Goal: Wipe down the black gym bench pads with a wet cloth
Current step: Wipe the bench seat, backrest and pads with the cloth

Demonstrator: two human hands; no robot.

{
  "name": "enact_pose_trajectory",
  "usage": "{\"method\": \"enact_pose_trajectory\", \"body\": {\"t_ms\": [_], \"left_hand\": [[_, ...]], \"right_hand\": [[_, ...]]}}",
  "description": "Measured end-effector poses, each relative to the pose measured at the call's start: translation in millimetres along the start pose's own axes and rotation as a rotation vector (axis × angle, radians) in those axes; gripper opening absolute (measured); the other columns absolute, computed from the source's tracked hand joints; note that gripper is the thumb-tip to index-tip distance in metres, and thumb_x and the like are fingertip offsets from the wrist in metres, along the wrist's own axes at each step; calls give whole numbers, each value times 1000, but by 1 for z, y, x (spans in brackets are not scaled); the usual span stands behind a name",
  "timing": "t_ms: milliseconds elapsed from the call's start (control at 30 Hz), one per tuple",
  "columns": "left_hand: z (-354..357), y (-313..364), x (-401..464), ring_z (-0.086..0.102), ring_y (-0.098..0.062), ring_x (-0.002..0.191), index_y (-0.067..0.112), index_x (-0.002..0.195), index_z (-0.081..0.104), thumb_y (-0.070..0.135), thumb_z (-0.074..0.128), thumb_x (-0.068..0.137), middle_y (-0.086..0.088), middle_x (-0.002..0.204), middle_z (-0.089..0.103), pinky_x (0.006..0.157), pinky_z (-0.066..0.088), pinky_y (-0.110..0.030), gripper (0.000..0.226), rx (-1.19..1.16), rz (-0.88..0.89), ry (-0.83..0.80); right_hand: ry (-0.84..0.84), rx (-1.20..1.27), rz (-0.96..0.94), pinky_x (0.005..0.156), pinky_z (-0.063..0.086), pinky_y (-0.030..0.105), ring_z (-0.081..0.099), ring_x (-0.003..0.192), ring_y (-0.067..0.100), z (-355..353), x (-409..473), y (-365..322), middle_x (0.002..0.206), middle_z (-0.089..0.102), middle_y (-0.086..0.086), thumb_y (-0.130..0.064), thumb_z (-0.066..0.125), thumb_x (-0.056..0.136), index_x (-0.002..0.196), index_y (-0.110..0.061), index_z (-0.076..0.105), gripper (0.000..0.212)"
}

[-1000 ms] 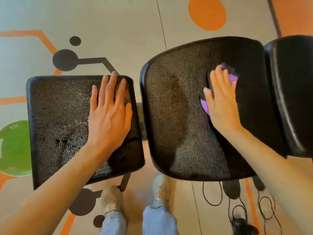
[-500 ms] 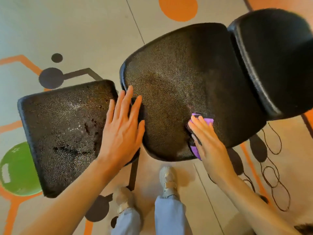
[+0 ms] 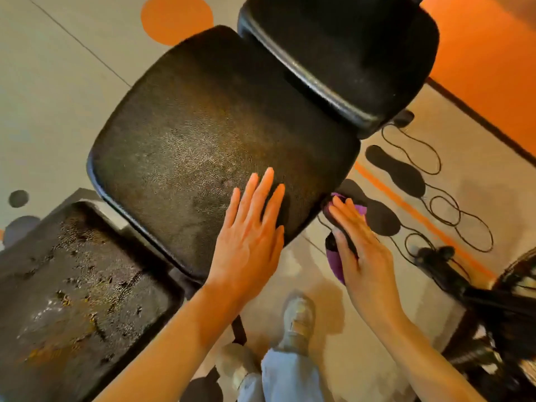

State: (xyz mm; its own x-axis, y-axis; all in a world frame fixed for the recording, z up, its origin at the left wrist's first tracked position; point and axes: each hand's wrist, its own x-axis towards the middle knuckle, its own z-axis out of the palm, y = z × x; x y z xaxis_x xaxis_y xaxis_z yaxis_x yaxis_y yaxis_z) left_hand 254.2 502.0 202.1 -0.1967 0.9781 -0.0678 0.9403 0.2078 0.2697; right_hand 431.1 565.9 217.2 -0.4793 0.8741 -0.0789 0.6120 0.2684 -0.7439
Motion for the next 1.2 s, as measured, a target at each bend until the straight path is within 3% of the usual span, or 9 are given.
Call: {"method": "enact_pose_trajectory", "body": {"t_ms": [167,300,400,533,667,867,1000,1067,1200], "left_hand": [[20,25,25,14,-27,151,14,152,29,30,35,99,-9,163,16,122,13,-44,56,27,146,-39],[28,30,40,15,-26,151,15,153,27,29,33,98,-7,163,18,123,14,-44,57,71,213,-86],[30,27,46,11,-22,152,18,154,25,30,32,99,-4,163,17,124,4,-39,56,66,235,-129],[31,23,49,6,-17,153,21,156,17,32,29,101,2,164,9,124,-4,-34,57,111,236,-176],[34,19,50,3,-13,153,23,156,14,33,30,102,6,164,6,125,-5,-31,57,90,244,-170],[37,16,49,4,-13,153,20,155,20,32,31,102,3,164,11,124,-3,-30,54,56,263,-134],[40,12,50,2,-13,153,22,155,17,34,28,103,3,164,10,125,0,-33,54,41,285,-126],[41,11,49,2,-12,153,23,155,15,34,27,103,3,165,10,125,2,-36,55,32,295,-115],[45,8,49,2,-10,153,24,155,16,30,26,103,5,165,11,125,3,-37,53,-63,325,-90]], "right_hand": [[75,197,151,100,28,-4,30,131,-19,-5,4,22,141,40,-23,-24,40,96,134,-38,38,40],[181,277,166,107,39,15,44,132,0,-5,10,41,141,50,-14,-22,43,97,138,-25,46,41],[244,345,167,104,34,6,42,130,-8,-5,18,52,136,52,-15,-14,45,98,137,-13,49,40],[276,470,179,96,32,-2,41,122,-22,-7,26,60,126,48,-30,-9,46,97,134,-20,47,38],[267,589,194,95,35,-1,44,121,-19,1,33,70,127,51,-24,-9,46,98,135,-18,46,38],[353,667,161,91,46,8,61,111,7,20,48,64,125,64,3,-11,44,99,134,-19,44,36],[453,765,121,98,51,26,60,119,22,46,66,61,132,59,12,-14,44,100,137,-8,47,38],[506,789,117,99,50,30,60,117,24,57,77,60,130,59,18,-14,44,100,137,-6,47,38],[624,914,100,113,38,36,42,137,17,74,94,51,145,47,11,-13,50,98,140,-5,43,43]]}}
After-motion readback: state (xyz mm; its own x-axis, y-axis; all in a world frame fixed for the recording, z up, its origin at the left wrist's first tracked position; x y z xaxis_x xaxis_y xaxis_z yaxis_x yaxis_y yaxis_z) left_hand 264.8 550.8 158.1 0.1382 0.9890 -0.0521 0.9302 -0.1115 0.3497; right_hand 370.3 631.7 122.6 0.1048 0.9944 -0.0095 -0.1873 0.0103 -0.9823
